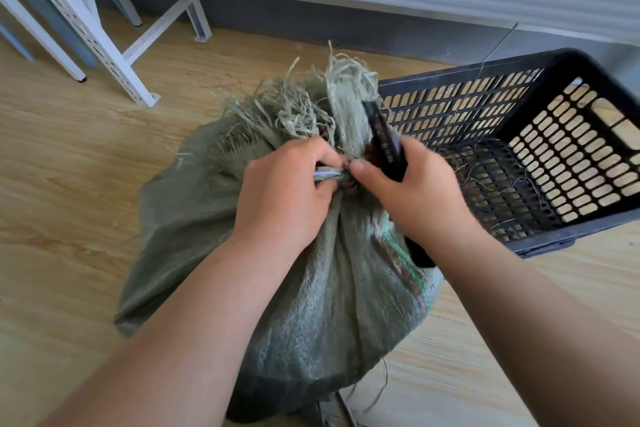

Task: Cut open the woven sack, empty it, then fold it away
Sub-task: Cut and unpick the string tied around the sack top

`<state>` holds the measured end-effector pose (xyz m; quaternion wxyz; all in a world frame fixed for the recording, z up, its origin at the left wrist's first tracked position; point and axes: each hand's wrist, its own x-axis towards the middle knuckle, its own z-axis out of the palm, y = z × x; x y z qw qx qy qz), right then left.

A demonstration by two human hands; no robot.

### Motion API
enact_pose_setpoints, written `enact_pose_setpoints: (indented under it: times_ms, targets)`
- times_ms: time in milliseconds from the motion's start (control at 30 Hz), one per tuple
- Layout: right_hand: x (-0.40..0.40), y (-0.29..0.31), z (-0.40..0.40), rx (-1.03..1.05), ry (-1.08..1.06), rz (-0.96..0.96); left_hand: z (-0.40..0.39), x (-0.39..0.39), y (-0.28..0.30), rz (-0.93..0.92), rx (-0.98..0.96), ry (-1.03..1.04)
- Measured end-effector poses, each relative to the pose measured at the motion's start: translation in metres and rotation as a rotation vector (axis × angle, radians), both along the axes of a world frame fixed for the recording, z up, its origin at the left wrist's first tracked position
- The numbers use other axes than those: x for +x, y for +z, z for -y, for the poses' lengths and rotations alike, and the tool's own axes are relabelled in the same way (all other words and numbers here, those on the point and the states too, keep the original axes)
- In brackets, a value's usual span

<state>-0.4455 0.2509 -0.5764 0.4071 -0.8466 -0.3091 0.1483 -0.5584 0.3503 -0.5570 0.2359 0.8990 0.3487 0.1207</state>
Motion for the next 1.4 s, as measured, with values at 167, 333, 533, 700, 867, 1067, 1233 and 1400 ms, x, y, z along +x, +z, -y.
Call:
enact_pose_setpoints:
  times_ms: [167,333,533,700,867,1067,1233,1400]
  targets:
    - [0.009,-0.019,-0.005,0.005,-0.112,-0.274,-0.013,-0.004,0.007,-0.202,-0.006,0.008]
    - [0.006,-0.02,-0.01,0.119,-0.166,-0.451,-0.008,-0.009,0.03,0.439,0.29,0.176]
    - [0.006,-0.009,-0.012,0.217,-0.193,-0.667,0.004,0.003,-0.007,0.123,0.167,-0.239]
    - [0.008,-0.008,-0.01,0.239,-0.211,-0.725,-0.009,-0.003,-0.007,0.013,-0.025,-0.131]
    - [0.01,-0.005,-0.011,0.258,-0.215,-0.764,-0.005,-0.003,-0.004,-0.08,0.04,-0.202]
    - [0.003,-0.006,-0.011,0.236,-0.191,-0.637,-0.005,-0.001,-0.016,-0.079,0.032,-0.061]
    - [-0.015,-0.002,-0.007,0.111,-0.193,-0.156,-0.013,0.002,-0.017,-0.011,-0.04,-0.017]
    - [0.0,0.028,0.005,-0.357,0.113,-0.338,-0.021,0.0,-0.015,0.041,-0.03,0.047]
